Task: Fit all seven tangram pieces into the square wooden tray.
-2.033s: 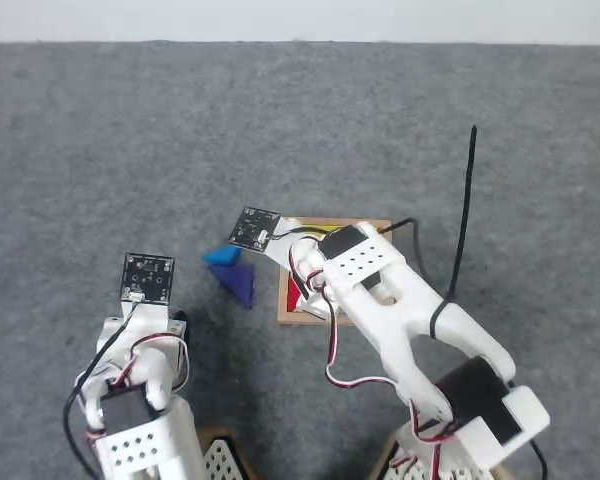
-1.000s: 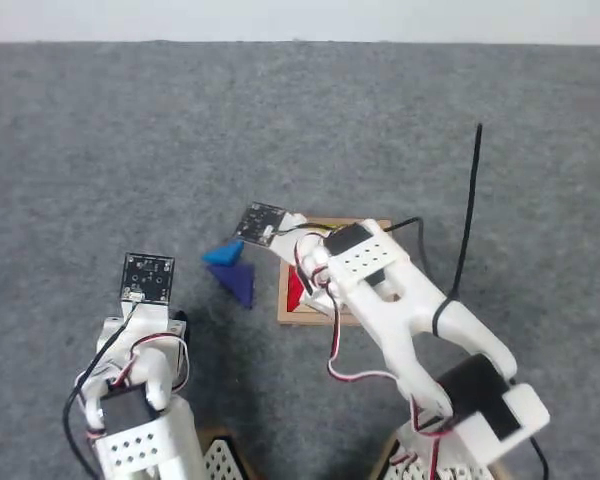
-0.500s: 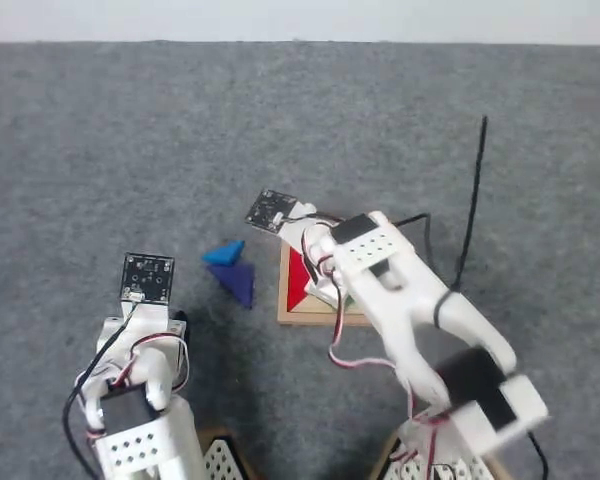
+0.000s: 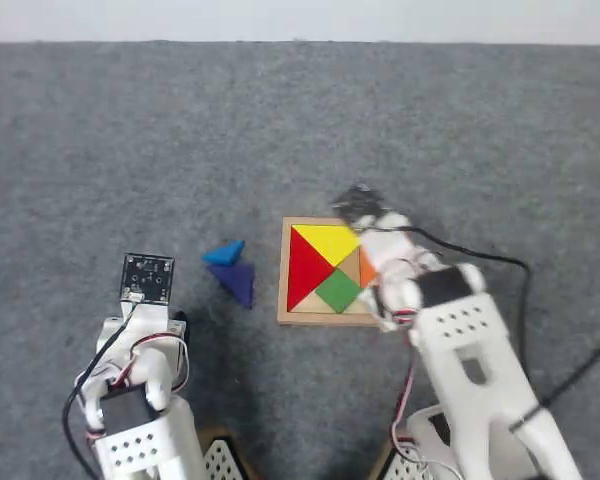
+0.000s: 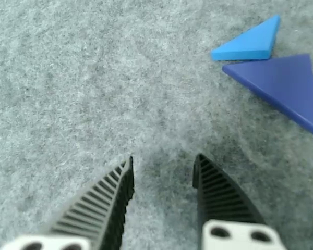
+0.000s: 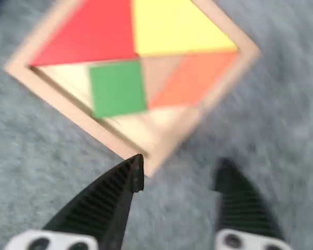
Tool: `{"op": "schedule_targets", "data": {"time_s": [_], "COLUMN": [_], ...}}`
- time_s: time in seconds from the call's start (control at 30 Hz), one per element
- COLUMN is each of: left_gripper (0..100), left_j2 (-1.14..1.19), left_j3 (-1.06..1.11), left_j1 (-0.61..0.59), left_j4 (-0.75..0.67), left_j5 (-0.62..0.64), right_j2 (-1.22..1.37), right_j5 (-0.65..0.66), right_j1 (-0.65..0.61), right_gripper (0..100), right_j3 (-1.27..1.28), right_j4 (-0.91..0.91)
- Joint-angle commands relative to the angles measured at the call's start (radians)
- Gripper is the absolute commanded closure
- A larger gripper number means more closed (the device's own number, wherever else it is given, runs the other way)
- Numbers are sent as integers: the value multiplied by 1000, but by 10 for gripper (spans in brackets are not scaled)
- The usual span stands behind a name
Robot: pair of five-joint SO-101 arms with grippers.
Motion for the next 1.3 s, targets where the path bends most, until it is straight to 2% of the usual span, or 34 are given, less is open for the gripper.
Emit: {"op": "schedule_targets", "data": {"time_s": [0.0, 0.2, 0.3, 0.37, 0.47, 0.6, 0.67, 0.8, 0.9, 1.0, 1.17, 1.27], "left_gripper": [810, 810, 810, 810, 810, 812, 812, 812, 812, 811, 809, 808], "left_j2": [-18, -20, -18, -18, -20, -20, -17, 43, 232, 529, 1062, 1303], "left_j3": [-7, -7, -7, -7, -7, -15, -61, -239, -410, -613, -955, -1107], "left_j1": [20, 221, 269, 256, 180, 101, 44, 5, 3, 38, 130, 186], "left_j4": [5, 5, 5, 5, -2, -152, -181, -80, -32, 8, 51, 48], "left_j5": [-15, -15, -15, -18, -34, -170, -180, -172, -189, -279, -278, -278], "right_j2": [-96, -117, -117, -116, -117, -116, -116, -116, -116, -117, -117, -117], "right_j5": [17, 21, 21, 20, 20, 20, 20, 20, -14, -20, -21, -21], "right_j1": [148, 369, 475, 533, 549, 550, 549, 549, 549, 549, 549, 549], "right_gripper": [951, 976, 976, 976, 975, 975, 975, 975, 975, 975, 975, 975], "right_j3": [66, 219, 230, 239, 305, 347, 359, 370, 370, 370, 370, 390], "right_j4": [8, -91, -117, -137, -206, -285, -286, -285, -291, -292, -295, -332]}}
